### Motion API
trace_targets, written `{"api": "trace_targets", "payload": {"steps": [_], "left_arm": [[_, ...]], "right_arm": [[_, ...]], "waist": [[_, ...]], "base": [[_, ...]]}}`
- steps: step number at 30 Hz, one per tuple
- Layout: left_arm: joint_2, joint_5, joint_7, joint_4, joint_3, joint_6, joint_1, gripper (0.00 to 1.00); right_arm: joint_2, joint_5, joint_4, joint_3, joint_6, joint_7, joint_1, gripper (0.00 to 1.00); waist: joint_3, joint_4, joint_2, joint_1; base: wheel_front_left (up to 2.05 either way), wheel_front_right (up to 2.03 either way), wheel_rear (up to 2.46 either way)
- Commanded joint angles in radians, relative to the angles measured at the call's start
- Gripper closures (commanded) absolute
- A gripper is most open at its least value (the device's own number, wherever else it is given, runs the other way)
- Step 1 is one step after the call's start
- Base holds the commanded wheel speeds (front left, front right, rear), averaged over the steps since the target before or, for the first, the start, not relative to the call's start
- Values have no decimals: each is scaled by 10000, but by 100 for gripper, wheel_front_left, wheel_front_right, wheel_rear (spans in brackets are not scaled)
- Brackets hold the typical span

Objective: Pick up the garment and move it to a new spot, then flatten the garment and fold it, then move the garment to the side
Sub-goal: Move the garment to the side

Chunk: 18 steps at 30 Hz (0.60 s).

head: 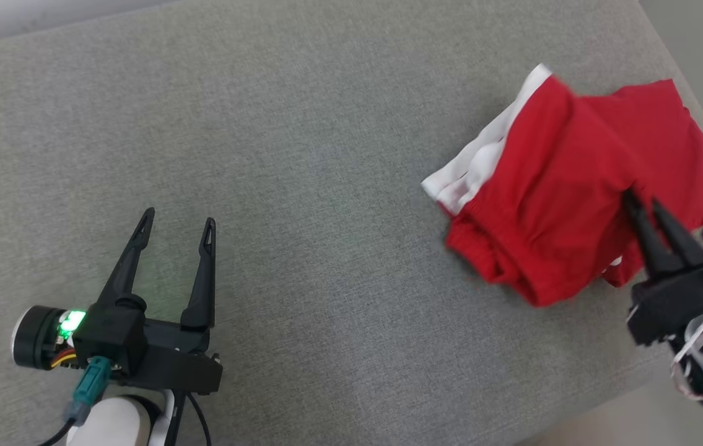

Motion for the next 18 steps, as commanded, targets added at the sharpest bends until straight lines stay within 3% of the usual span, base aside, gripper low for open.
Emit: {"api": "trace_targets", "payload": {"steps": [1,9,17,18], "left_arm": [[84,89,36,-35,-6,-29,-73,0],[162,133,134,-86,-115,-49,-194,0],[133,151,126,-28,-261,-44,-325,0],[134,136,107,-12,-265,-42,-337,0]], "right_arm": [[-62,110,145,-214,-11,-97,-175,100],[-130,674,1984,-1202,-11,-819,-893,100],[115,1310,4454,-1409,-11,-1329,-1678,100],[126,1350,4746,-1359,-11,-1342,-1760,93]], "waist": [[196,-163,-1,-1],[383,-111,-1,-1],[426,92,-1,-1],[421,122,-1,-1]], "base": [[0,0,0],[0,0,0],[0,0,0],[0,0,0]]}}
